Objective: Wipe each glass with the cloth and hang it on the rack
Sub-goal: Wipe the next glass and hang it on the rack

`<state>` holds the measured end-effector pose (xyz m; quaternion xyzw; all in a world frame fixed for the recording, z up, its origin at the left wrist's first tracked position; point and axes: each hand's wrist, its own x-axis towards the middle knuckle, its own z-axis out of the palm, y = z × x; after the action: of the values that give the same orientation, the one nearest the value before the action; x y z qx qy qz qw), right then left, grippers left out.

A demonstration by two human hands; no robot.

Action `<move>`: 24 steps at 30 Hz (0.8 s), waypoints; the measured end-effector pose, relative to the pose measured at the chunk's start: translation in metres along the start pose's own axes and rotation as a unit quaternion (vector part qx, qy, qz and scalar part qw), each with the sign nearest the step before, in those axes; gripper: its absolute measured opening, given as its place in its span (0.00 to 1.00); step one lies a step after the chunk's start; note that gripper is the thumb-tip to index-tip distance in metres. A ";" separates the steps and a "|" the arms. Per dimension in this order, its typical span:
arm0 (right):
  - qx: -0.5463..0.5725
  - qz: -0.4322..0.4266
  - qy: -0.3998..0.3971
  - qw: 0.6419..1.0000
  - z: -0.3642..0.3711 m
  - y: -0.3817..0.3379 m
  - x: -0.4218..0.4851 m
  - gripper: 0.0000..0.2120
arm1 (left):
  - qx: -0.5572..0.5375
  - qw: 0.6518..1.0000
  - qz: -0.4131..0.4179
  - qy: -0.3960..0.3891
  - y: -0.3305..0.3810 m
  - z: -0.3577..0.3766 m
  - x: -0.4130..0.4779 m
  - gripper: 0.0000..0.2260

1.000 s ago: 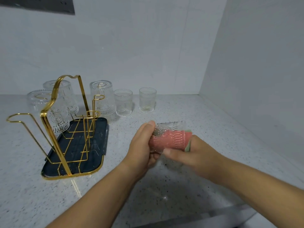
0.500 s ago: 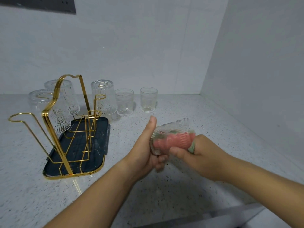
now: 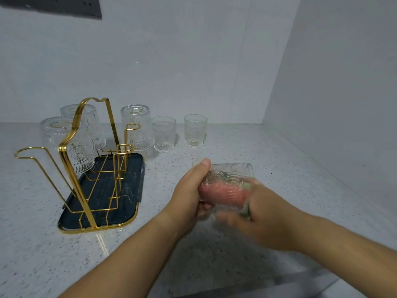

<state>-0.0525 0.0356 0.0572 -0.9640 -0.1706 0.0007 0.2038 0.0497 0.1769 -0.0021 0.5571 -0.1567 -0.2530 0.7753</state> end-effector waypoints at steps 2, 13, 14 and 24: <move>-0.311 -0.060 0.004 0.949 -0.003 0.015 0.001 0.26 | -0.006 0.999 -0.049 -0.022 0.001 0.000 0.001 0.24; 0.356 0.046 0.060 0.931 0.013 0.000 0.012 0.12 | -0.026 0.998 0.029 0.049 -0.004 -0.005 0.009 0.26; 0.351 0.042 0.064 0.933 0.011 0.001 0.014 0.11 | -0.026 0.998 0.027 0.047 -0.004 -0.005 0.010 0.27; 0.000 -0.029 0.099 0.995 -0.005 0.022 0.008 0.16 | -0.057 0.984 -0.076 -0.151 0.005 -0.007 0.003 0.35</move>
<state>-0.0371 0.0178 0.0536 -0.9540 -0.1771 -0.1006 0.2200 0.0573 0.1823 0.0001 0.4776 -0.2148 -0.4006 0.7519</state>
